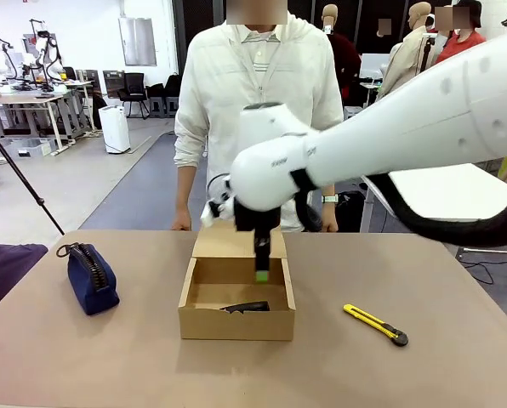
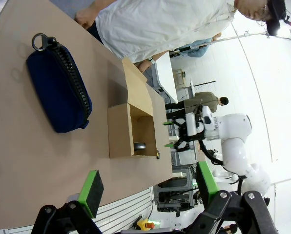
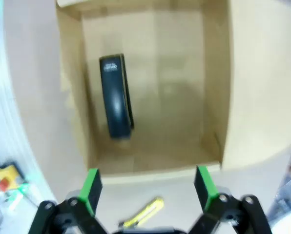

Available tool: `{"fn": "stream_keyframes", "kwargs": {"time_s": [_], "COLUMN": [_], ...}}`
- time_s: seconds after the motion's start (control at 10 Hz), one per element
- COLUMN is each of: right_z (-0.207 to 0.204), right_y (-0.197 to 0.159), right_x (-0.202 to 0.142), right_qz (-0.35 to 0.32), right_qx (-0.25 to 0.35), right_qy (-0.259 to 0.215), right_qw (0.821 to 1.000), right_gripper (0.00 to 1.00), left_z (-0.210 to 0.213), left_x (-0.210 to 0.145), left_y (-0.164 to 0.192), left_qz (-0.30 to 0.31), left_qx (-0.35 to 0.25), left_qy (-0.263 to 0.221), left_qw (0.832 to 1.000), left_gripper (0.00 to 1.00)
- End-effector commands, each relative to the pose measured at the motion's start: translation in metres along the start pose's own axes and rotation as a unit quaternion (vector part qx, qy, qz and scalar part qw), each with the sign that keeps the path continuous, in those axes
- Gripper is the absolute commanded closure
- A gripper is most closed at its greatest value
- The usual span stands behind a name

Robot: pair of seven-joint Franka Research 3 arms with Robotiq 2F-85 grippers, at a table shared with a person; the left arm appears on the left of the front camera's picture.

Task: Pack the items into the box.
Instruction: Pick up the item specified by the human and place it in the Mailer Box.

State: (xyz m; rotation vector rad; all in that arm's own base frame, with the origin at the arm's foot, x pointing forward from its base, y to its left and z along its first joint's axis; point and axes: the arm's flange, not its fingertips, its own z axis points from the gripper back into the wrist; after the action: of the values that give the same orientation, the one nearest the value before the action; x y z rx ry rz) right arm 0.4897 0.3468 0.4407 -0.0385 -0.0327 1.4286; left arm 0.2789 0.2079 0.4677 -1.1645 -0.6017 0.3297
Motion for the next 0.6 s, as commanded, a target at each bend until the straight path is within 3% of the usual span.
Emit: {"fn": "stream_keyframes", "kwargs": {"time_s": [0.0,0.1,0.2,0.3,0.4,0.5], "right_z": [0.050,0.071,0.083,0.090,0.093,0.089], "right_y": [0.007,0.015,0.022,0.033,0.046,0.060], "right_x": [-0.098,-0.149,-0.195,-0.240,-0.288,-0.330], "right_qz": [-0.109,-0.188,-0.314,-0.379,-0.448,-0.474], "right_qx": [0.096,0.106,0.123,0.159,0.190,0.208], "right_qy": [-0.001,-0.054,-0.079,-0.154,-0.233,-0.339], "right_qw": [0.989,0.975,0.938,0.899,0.842,0.786], "right_gripper": [0.00,0.00,0.00,0.00,0.00,0.00], "left_z": [0.001,0.001,0.001,0.001,0.001,0.001], "left_x": [0.000,0.000,0.000,0.000,0.000,0.000], "left_y": [0.001,0.001,0.001,0.001,0.001,0.001], "left_qz": [-0.009,-0.009,-0.009,-0.009,-0.009,-0.009], "left_qx": [-0.007,-0.007,-0.007,-0.007,-0.007,-0.007], "left_qy": [-0.001,-0.001,-0.001,-0.001,-0.001,-0.001], "left_qw": [1.000,1.000,1.000,1.000,1.000,1.000], "left_gripper": [0.00,0.00,0.00,0.00,0.00,0.00]}}
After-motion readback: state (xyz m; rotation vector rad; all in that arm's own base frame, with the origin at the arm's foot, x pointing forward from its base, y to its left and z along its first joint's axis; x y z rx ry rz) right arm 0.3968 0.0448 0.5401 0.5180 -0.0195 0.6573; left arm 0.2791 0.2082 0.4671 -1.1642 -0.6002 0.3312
